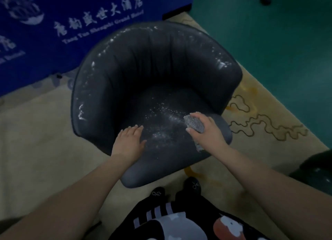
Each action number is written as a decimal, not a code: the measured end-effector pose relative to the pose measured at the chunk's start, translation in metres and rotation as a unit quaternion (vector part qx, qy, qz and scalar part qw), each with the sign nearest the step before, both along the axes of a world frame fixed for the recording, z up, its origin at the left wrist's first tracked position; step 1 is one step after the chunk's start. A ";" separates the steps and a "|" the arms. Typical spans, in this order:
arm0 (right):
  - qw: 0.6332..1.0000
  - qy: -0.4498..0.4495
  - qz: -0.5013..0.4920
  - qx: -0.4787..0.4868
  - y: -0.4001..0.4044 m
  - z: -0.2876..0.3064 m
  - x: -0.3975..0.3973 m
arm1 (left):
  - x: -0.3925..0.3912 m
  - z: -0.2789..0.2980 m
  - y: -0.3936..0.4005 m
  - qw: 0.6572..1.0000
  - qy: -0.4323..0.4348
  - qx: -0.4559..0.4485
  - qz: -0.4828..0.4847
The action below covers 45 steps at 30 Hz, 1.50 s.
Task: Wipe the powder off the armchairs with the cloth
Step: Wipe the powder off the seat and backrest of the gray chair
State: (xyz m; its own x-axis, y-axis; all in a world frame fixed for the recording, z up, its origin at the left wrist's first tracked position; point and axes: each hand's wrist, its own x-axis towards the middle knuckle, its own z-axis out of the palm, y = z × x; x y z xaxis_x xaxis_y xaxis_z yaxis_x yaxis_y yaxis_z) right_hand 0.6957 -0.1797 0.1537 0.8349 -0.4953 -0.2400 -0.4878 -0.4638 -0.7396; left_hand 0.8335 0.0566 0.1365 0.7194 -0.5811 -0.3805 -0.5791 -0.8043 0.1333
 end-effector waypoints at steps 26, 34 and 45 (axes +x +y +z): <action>0.970 0.049 0.224 0.086 0.023 -0.138 0.158 | 0.019 -0.145 0.058 0.935 0.091 -0.030 0.342; 0.932 0.065 0.332 0.128 0.065 -0.250 0.211 | 0.016 -0.241 0.056 0.904 0.082 -0.031 0.418; 0.879 -0.020 0.475 -0.049 0.120 -0.351 0.258 | -0.010 -0.327 0.049 0.854 0.052 -0.106 0.507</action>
State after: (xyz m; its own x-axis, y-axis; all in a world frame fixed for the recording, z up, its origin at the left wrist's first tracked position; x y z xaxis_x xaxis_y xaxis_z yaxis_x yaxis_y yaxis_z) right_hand 0.9539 -0.0593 -0.1972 0.8897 0.4123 -0.1959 0.1790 -0.7099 -0.6811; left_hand 0.8233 0.1057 -0.1908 0.8624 0.2557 -0.4368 0.4237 -0.8367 0.3469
